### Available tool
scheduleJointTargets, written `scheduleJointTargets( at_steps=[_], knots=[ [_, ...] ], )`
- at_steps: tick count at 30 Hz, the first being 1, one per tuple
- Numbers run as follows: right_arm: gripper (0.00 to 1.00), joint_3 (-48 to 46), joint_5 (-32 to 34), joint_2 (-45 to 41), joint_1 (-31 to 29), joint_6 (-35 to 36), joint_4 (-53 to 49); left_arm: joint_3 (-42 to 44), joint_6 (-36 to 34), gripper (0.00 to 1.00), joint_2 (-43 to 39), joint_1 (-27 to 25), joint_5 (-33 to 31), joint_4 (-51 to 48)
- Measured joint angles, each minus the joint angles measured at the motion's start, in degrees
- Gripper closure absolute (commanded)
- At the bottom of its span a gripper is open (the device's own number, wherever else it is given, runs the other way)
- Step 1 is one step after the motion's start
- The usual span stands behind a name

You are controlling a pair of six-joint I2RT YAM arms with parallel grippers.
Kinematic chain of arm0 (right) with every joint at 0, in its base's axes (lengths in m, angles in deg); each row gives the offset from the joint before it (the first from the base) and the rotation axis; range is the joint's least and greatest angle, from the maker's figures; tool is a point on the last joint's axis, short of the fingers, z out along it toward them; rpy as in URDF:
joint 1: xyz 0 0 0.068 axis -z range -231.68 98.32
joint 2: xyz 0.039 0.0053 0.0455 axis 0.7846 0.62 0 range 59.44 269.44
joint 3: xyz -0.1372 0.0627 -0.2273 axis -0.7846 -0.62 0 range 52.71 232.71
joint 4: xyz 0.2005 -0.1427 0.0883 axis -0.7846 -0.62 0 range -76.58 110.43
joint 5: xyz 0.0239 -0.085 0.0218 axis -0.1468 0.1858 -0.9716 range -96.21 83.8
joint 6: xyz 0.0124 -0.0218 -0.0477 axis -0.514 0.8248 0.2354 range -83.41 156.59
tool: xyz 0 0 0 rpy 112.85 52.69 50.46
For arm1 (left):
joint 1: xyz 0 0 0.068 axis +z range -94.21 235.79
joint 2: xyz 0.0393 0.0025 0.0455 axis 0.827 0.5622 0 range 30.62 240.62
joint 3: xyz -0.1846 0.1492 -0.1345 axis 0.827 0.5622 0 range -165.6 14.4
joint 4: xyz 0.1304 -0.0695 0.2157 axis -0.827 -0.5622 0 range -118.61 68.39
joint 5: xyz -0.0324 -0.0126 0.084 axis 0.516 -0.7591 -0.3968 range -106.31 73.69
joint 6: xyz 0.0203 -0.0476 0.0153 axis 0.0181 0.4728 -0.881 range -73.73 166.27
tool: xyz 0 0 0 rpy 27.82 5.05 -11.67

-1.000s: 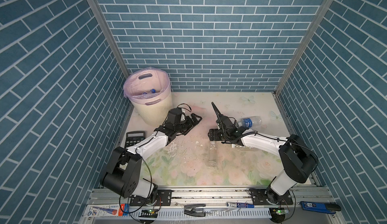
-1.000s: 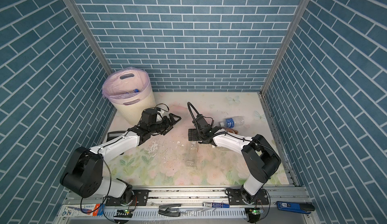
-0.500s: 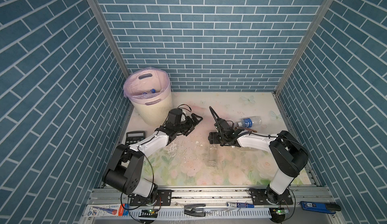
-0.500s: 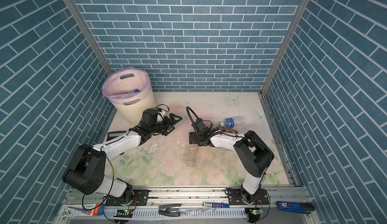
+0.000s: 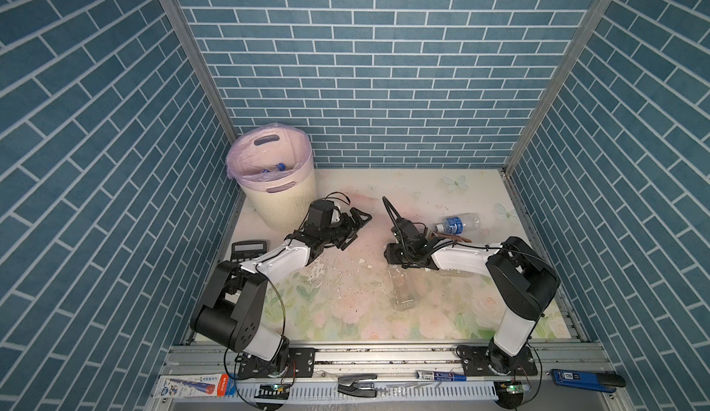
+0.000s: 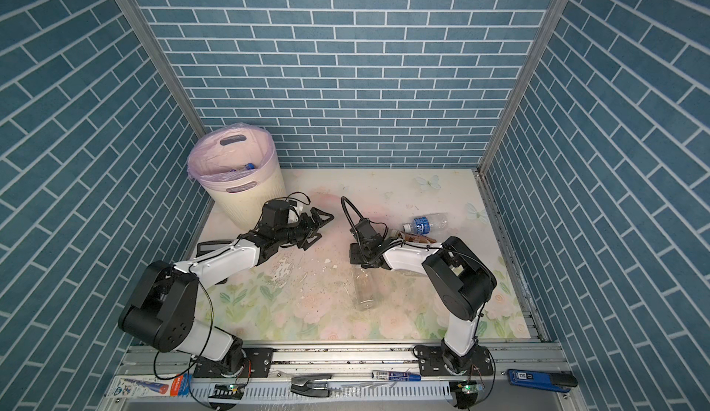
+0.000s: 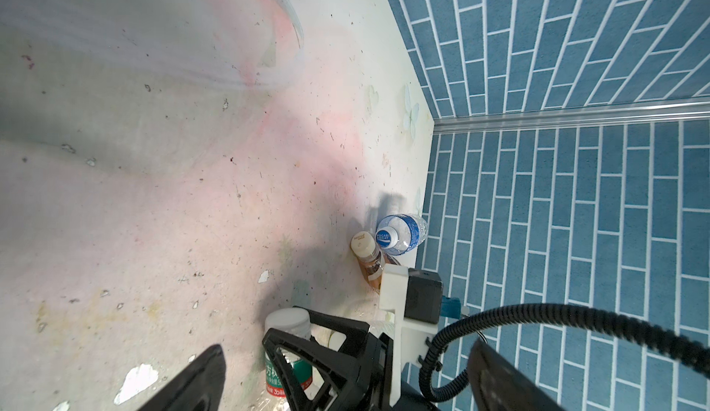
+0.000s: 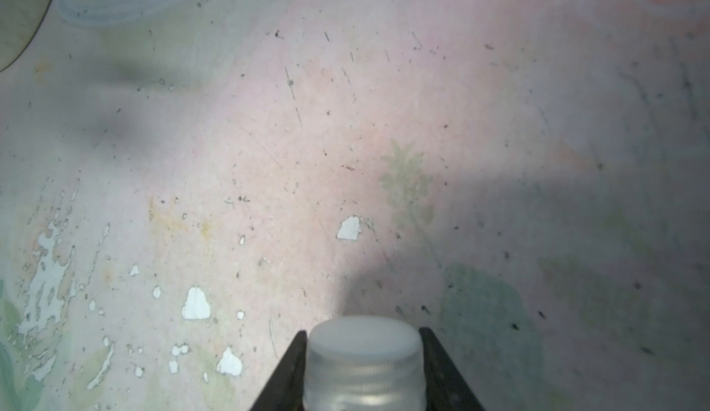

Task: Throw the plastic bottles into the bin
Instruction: 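Grasp the green-labeled tea bottle by its cap with the right gripper and lift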

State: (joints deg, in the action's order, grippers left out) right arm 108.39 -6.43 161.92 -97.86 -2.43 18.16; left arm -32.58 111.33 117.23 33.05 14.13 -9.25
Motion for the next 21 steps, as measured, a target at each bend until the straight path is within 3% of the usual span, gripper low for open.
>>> scheduleJointTargets(
  at_steps=[7, 21],
  knots=[
    [0.69, 7.1, -0.2, 3.3, 1.5, 1.6, -2.7, 0.0, 0.5, 0.01, 0.2, 0.5, 0.5, 0.2],
    [0.69, 24.3, -1.8, 6.2, 10.9, 2.0, -4.7, 0.0, 2.1, 0.01, 0.8, 0.3, 2.9, 5.1]
  ],
)
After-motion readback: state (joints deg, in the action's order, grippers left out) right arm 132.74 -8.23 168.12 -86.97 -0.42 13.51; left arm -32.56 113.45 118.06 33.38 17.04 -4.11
